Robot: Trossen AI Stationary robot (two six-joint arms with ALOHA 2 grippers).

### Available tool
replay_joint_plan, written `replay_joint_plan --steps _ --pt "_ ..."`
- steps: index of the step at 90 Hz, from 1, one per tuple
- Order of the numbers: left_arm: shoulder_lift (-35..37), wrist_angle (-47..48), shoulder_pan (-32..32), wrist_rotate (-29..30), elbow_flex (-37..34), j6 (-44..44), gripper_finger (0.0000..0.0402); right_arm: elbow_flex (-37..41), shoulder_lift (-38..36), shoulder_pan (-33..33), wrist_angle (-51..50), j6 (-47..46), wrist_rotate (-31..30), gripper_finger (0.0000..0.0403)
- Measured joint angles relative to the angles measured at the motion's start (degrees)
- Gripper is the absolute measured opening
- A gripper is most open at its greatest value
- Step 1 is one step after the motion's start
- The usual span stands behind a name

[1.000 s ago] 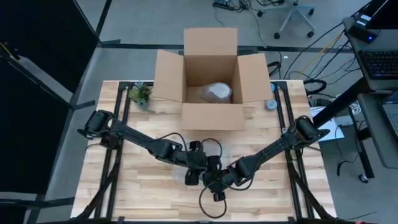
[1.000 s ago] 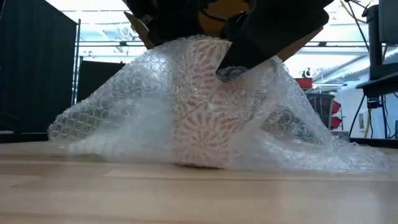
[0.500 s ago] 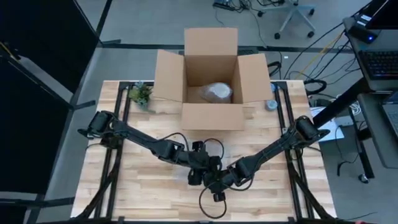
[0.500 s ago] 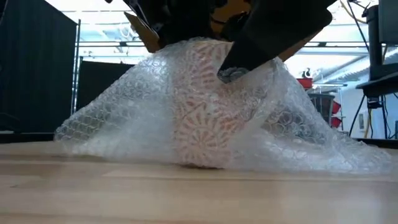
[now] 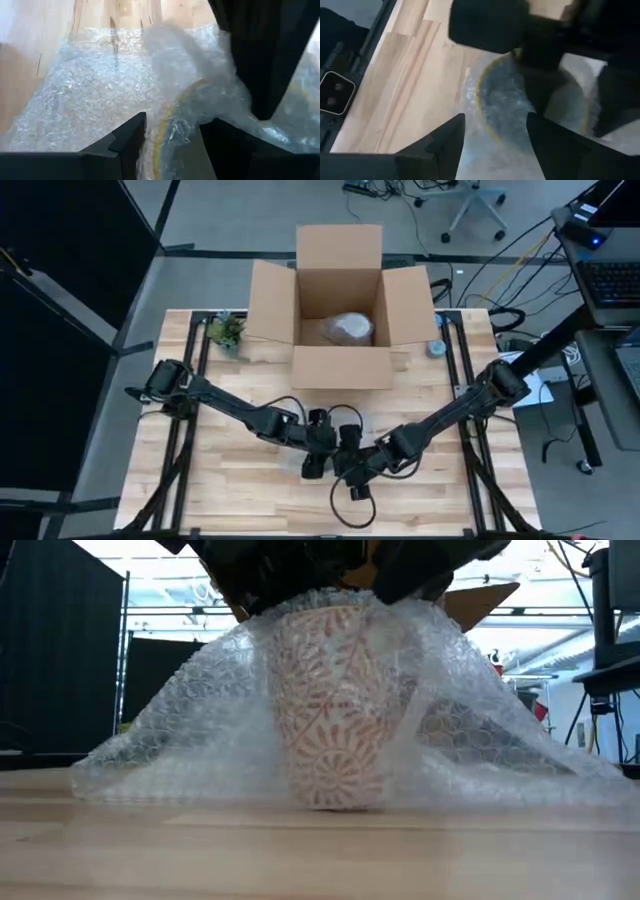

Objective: Wrap mug
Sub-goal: Wrap the orange mug with bubble wrap

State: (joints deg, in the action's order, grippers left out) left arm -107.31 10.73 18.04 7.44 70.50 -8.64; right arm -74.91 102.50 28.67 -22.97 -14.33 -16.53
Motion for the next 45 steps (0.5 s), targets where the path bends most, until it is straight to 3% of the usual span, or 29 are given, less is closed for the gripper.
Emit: replay_joint_plan --steps 45 --pt "0.0 1.7 -0.1 0.1 0.6 -0.2 0.0176 -0.5 6.2 -0.5 3.8 0.0 -1.3 0.0201"
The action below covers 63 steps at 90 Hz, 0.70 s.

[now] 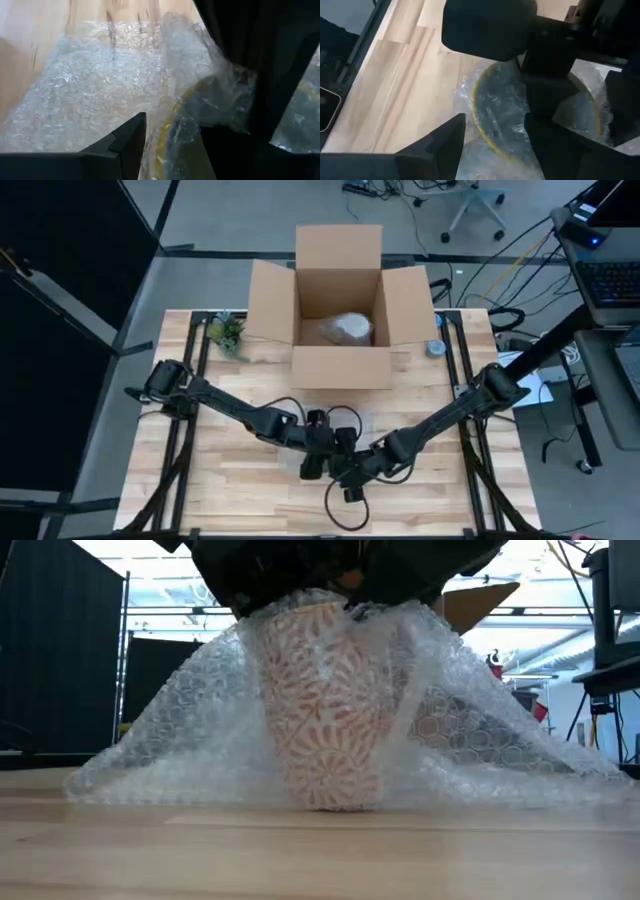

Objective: Wrap mug
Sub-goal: Wrap the orange mug with bubble wrap

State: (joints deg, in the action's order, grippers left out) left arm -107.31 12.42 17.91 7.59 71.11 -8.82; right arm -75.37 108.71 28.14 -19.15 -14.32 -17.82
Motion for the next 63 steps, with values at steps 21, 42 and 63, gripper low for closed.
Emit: replay_joint_plan --steps 21,42,63 --pt "0.6 4.2 -0.2 0.4 3.3 0.4 0.0176 0.1 0.3 0.1 -2.2 0.5 1.6 0.0201" --pt "3.8 10.4 -0.4 0.5 6.1 3.1 0.0176 0.3 0.4 0.0 -2.7 0.4 1.6 0.0201" --pt "8.7 13.9 0.1 1.0 6.2 3.3 0.0176 0.3 0.4 0.0 -2.9 0.4 1.5 0.0201"
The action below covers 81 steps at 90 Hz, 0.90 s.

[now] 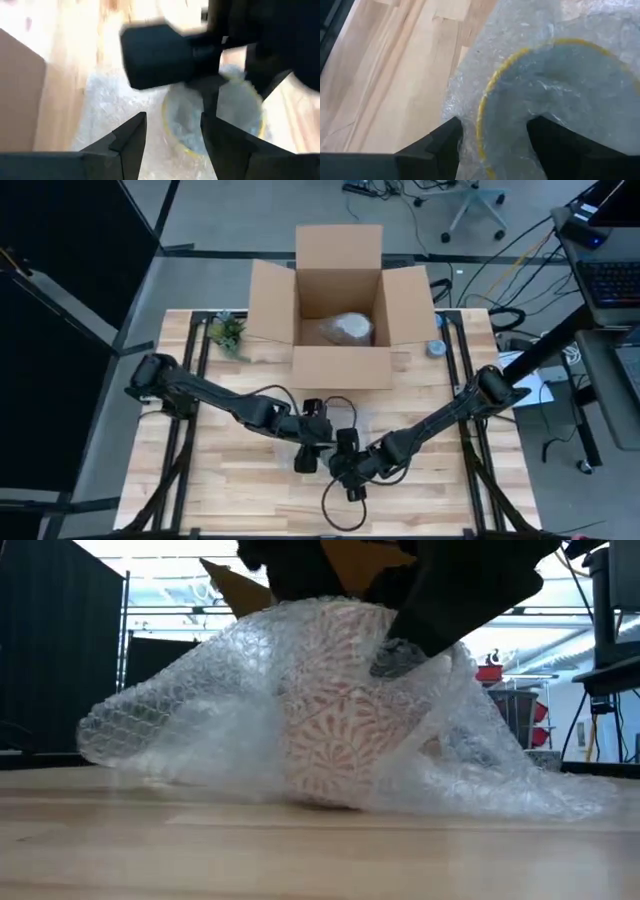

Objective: Wrap mug
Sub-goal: Wrap the orange mug with bubble wrap

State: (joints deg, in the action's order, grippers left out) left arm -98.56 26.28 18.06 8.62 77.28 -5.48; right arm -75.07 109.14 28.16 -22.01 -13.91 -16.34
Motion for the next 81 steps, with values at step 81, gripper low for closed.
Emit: replay_joint_plan --steps 81 --pt "-4.4 -15.3 7.1 -2.4 -6.7 14.9 0.0176 0.0 0.0 0.0 -0.7 -0.2 0.0 0.0201"
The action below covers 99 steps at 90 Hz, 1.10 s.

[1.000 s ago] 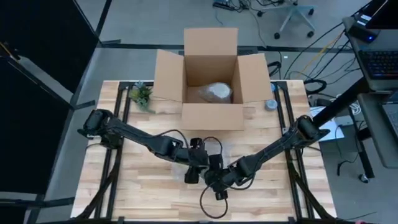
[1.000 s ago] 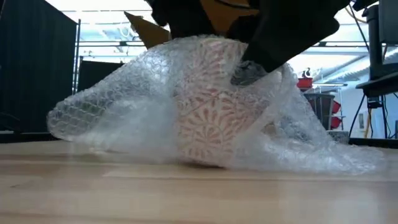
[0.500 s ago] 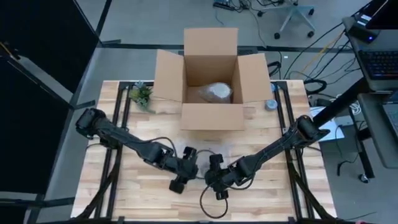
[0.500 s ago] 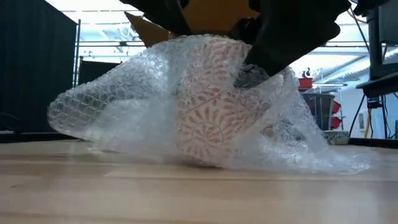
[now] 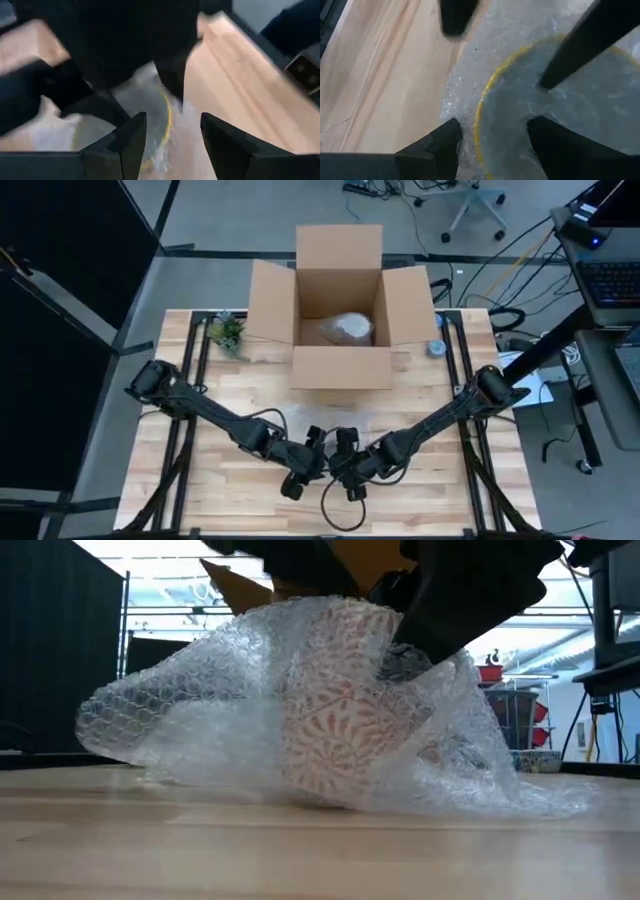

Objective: Wrap mug
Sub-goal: Wrap the orange mug with bubble wrap

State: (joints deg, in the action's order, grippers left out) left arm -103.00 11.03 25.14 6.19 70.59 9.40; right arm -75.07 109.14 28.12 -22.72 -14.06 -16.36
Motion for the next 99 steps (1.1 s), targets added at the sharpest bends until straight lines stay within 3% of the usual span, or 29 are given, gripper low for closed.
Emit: replay_joint_plan --steps 63,81,99 --pt "-2.8 1.5 -1.5 -0.5 0.0 -3.1 0.0176 0.0 -7.1 -0.1 1.0 0.1 0.1 0.0201" --pt "-2.8 1.4 -1.5 -0.5 0.0 -3.1 0.0176 0.0 -10.2 0.8 -4.0 -2.4 1.6 0.0201" --pt "-2.8 1.4 -1.5 -0.4 0.0 -3.1 0.0176 0.0 -8.1 2.0 -3.3 -4.3 1.8 0.0201"
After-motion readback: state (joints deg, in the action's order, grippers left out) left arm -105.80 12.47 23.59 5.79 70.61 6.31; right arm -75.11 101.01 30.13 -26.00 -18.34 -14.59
